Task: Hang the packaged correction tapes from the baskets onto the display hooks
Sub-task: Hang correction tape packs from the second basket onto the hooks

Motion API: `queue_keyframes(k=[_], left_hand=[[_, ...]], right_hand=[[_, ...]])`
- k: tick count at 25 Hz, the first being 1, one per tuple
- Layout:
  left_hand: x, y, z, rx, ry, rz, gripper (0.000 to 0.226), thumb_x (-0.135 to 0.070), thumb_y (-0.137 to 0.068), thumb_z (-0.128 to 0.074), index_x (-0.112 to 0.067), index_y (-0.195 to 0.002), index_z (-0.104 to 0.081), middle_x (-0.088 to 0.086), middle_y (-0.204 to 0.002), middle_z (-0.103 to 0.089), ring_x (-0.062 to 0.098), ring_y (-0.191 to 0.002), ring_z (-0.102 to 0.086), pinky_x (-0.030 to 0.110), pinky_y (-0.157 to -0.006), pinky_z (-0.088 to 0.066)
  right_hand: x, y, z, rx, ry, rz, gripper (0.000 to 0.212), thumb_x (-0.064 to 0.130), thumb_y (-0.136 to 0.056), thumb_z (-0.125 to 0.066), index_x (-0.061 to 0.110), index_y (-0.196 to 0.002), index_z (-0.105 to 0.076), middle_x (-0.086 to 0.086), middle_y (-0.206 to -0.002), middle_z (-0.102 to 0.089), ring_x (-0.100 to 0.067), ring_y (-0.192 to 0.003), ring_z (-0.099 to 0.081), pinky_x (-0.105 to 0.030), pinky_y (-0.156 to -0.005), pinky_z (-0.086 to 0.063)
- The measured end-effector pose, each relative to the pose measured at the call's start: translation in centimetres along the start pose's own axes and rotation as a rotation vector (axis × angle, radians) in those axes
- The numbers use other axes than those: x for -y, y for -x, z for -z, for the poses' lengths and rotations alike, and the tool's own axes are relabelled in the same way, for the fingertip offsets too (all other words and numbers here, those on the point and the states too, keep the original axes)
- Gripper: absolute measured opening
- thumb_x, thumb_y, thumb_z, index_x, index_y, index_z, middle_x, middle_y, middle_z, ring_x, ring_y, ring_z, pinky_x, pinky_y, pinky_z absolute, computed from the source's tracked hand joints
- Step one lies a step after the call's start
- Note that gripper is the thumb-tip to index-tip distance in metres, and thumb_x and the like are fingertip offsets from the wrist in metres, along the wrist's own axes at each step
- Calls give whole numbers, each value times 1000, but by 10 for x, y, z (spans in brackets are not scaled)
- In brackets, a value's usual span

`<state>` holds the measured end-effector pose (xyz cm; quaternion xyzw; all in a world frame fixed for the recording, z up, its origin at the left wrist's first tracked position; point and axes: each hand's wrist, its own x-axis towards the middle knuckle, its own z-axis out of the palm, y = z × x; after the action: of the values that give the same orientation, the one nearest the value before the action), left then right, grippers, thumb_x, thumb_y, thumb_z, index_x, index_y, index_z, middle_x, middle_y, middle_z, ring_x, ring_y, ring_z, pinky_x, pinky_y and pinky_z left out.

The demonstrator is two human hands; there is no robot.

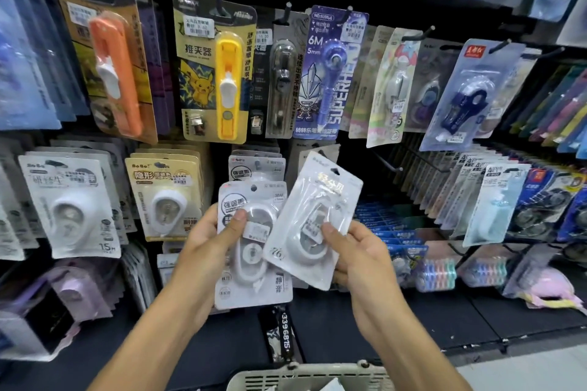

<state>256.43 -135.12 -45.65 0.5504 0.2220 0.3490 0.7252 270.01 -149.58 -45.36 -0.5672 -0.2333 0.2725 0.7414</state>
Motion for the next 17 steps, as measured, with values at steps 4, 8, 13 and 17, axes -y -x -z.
queue_keyframes(k=[4,8,13,17], left_hand=[[-9,-1,4,-53,20,-30,31,-41,-79,-68,-33,-109,-72,0,-102,-81,18,-87,-78,36,-71,-61],[-10,-1,2,-81,36,-61,20,-34,-87,-67,-30,-105,-73,0,-100,-81,13,-83,-78,27,-64,-63],[-11,0,2,-87,30,-62,17,-29,-93,-65,-30,-108,-72,1,-103,-80,15,-87,-78,33,-71,-64],[-7,2,-2,62,17,-49,30,-32,-89,-64,-27,-118,-69,4,-110,-79,22,-99,-76,31,-72,-63]], right_hand=[[10,-9,29,-130,173,129,16,23,-100,-63,28,-114,-69,7,-100,-79,-14,-87,-77,-27,-61,-59],[15,-20,34,-298,425,175,26,43,-90,-72,42,-105,-51,6,-98,-73,-8,-64,-72,-28,-49,-50],[-11,-9,24,-134,408,-13,54,35,-88,-77,41,-129,-44,14,-126,-56,-9,-99,-67,-25,-74,-57],[-32,9,-23,215,170,-39,53,45,-72,-83,39,-120,-61,3,-110,-77,-18,-100,-75,-35,-78,-62]])
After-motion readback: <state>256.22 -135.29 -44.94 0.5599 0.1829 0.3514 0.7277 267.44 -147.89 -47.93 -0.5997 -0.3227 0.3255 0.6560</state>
